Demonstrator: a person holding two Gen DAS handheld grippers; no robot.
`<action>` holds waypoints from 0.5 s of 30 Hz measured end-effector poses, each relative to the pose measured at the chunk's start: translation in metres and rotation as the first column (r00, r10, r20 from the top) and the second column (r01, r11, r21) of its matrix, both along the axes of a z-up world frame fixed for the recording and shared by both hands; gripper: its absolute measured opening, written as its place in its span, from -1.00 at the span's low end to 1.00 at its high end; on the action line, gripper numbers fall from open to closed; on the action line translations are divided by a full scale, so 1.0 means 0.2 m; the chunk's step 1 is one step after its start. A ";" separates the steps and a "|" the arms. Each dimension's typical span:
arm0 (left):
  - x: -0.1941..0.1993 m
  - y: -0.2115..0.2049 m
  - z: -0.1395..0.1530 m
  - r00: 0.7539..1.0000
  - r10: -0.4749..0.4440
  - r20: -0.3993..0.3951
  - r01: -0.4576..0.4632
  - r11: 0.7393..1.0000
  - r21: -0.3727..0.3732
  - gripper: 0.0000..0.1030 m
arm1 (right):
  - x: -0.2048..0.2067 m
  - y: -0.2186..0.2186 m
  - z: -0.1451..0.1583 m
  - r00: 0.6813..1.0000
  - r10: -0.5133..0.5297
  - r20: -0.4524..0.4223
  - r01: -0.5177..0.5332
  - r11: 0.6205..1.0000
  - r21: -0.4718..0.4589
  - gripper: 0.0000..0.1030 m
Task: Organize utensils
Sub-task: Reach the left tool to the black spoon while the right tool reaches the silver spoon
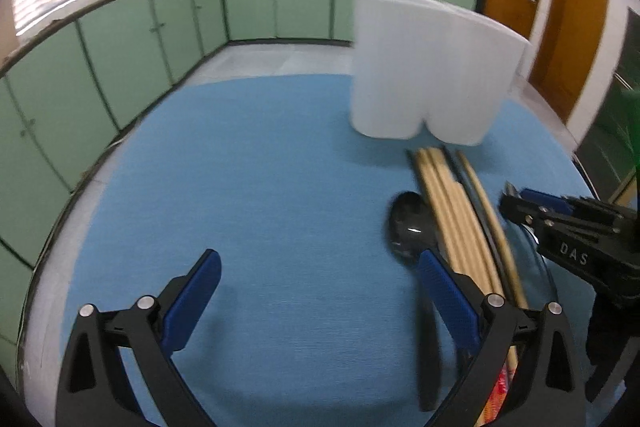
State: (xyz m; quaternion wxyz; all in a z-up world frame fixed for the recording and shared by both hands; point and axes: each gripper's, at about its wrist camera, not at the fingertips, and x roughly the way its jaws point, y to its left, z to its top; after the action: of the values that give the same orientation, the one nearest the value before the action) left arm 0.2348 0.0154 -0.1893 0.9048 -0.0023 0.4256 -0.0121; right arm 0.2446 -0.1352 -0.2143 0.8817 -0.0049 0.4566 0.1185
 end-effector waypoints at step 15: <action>0.07 -0.01 -0.10 0.997 0.059 -0.052 -0.052 0.991 0.124 0.90 | 0.00 -0.03 0.00 1.000 -0.015 0.014 0.015 1.000 0.002 -0.45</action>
State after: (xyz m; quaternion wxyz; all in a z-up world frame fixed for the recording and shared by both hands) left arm 0.2496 0.0135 -0.2085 0.8911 0.0412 0.4503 0.0394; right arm 0.2438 -0.1405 -0.2134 0.8857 -0.0014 0.4505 0.1121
